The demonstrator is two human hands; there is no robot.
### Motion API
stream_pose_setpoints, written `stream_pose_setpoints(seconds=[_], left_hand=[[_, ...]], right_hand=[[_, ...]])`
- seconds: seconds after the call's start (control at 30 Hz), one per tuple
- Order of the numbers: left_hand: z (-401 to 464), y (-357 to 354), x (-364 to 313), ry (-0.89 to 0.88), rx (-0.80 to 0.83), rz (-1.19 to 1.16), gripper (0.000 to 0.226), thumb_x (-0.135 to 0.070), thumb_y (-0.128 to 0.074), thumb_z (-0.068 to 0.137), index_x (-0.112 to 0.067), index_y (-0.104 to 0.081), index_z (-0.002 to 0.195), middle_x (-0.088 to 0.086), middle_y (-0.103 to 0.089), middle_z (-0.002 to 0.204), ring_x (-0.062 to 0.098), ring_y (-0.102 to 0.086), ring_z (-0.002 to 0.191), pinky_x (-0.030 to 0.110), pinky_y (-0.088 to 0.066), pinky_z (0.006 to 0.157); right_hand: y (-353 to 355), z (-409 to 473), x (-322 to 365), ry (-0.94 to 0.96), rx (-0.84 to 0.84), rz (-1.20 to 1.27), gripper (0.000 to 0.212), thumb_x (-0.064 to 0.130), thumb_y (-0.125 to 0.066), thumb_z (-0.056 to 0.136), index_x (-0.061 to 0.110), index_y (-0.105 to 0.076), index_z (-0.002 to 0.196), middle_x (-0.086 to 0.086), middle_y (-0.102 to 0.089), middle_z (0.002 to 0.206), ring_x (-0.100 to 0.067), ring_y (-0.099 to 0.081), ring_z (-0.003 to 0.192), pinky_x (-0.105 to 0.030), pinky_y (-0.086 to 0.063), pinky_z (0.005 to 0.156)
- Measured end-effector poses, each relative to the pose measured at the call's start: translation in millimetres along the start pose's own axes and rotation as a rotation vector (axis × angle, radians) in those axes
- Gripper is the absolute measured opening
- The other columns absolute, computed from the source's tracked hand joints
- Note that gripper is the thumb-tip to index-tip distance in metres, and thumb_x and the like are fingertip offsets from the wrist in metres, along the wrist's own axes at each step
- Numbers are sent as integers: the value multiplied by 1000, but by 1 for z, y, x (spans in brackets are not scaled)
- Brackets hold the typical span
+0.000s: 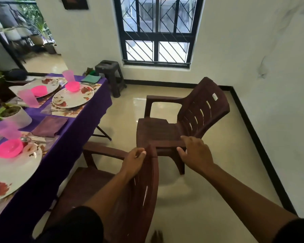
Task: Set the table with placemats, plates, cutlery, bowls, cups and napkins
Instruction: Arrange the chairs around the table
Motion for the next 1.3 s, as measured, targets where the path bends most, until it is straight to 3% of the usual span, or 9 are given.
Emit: stream_pose_setpoints(seconds=[0.13, 0.37, 0.5, 0.63, 0.93, 1.17, 1.3], left_hand=[[38, -12, -14, -25, -10, 7, 26, -36, -56, 105, -23, -67, 123, -4, -70, 115, 13, -65, 106, 25, -51, 84], [107, -36, -22, 29, 33, 59, 20, -37, -62, 102, -26, -69, 117, -1, -69, 120, 20, -64, 114, 38, -53, 99], [172, -59, -40, 50, 109, 152, 37, -37, -63, 101, -20, -63, 134, 1, -63, 136, 21, -60, 126, 38, -48, 108], [195, -84, -27, 126, 206, 240, 50, -37, -66, 100, -17, -55, 144, 4, -58, 145, 21, -57, 131, 33, -47, 107], [261, -131, -21, 213, 352, 507, 58, -41, -72, 93, -18, -54, 144, 6, -56, 145, 23, -57, 129, 33, -49, 104], [277, -175, 10, 408, 363, 545, 58, -28, -57, 105, -9, -39, 156, 16, -49, 152, 32, -50, 138, 32, -40, 110], [270, -192, 6, 343, 343, 620, 62, -32, -71, 92, -16, -44, 146, 10, -56, 141, 30, -55, 130, 37, -45, 108]], right_hand=[[-1, 40, -18, 23, 26, -30, 57, 55, -51, 97, 23, -49, 145, -5, -63, 133, -26, -60, 118, -44, -55, 94], [-2, 111, -55, 38, 46, -110, 58, 55, -51, 98, 22, -48, 146, -6, -61, 134, -27, -59, 119, -43, -54, 93], [11, 187, -82, 30, 22, -174, 58, 55, -53, 96, 24, -48, 144, -6, -61, 134, -29, -58, 121, -44, -51, 91], [1, 229, -97, 49, 61, -238, 59, 55, -56, 90, 26, -50, 141, -5, -62, 131, -29, -58, 118, -43, -50, 89], [-4, 355, -166, 66, 85, -416, 58, 50, -67, 82, 25, -56, 133, -11, -53, 137, -35, -44, 130, -52, -43, 99], [-46, 459, -207, 281, 173, -630, 60, 55, -60, 86, 32, -51, 140, -5, -50, 142, -28, -41, 136, -48, -37, 107], [-45, 505, -217, 368, 197, -731, 61, 63, -47, 90, 33, -44, 143, -4, -45, 151, -27, -35, 143, -50, -27, 117]])
Point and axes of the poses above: each hand's wrist, its own z-axis towards the middle knuckle, its own y-axis out of the back of the hand, x = y × z, the point moved 10 cm from there along z, towards the middle knuckle
